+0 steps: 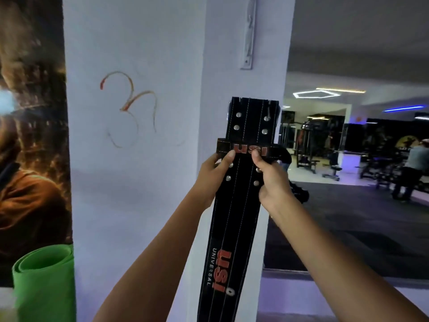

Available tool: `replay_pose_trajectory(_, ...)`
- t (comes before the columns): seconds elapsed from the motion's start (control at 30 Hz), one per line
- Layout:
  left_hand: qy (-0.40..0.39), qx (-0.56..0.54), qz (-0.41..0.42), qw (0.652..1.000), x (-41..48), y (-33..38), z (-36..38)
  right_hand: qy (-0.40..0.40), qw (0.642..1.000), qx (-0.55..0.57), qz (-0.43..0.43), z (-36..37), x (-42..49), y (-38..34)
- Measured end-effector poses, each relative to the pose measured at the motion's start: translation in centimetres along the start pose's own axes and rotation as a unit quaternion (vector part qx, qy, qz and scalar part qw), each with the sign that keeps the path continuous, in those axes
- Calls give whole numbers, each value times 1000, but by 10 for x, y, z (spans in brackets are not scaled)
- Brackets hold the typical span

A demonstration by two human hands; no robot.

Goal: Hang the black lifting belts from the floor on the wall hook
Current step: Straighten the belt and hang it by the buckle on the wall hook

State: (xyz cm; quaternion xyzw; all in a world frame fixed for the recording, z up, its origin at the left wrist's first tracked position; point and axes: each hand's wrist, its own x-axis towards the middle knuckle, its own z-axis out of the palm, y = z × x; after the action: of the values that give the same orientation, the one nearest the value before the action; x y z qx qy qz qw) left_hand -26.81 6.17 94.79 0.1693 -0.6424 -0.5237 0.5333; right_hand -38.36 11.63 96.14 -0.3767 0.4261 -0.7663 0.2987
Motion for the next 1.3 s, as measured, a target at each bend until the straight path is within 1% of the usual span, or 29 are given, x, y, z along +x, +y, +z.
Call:
replay_pose_trajectory(0.13,-45,45,-1,998,5,6,21,-9,999,-1,-43,-14,5,-36)
replay_pose_trajectory(0.27,-40,-3,26,999,15,28,36,-18,999,-2,-40,-25,6,-51)
replay_pose_trajectory(0.4,-56,-41,38,997,14,27,50,3,999,-16,-48,-31,4,-59)
replay_pose_trajectory(0.53,-73,-52,-3,996,-8,-7,56,14,998,-4,-63,-39,-4,-66)
replay_pose_trajectory(0.6,-96,-29,-43,994,-25,-31,56,26,998,-2,-60,-42,-6,-71)
replay_pose_trajectory(0.7,-137,7,-103,985,-41,-50,58,18,998,-22,-60,-47,-10,-76)
replay_pose_trajectory(0.77,-128,-29,-101,986,-35,-44,61,7,997,-17,-69,-49,-13,-77)
replay_pose_trajectory(0.87,-106,-64,-77,989,-25,-25,69,23,997,-1,-69,-50,-18,-83)
replay_pose_trajectory(0.97,-110,-10,-97,989,-41,-40,70,24,998,4,-56,-53,-21,-89)
replay_pose_trajectory(1.07,-154,49,-137,977,-73,-76,63,14,998,11,-52,-55,-27,-93)
replay_pose_trajectory(1.17,-172,71,-142,972,-83,-87,55,18,999,23,-45,-58,-26,-93)
replay_pose_trajectory(1.3,-141,-10,-133,981,-60,-55,62,5,999,30,-43,-58,-22,-93)
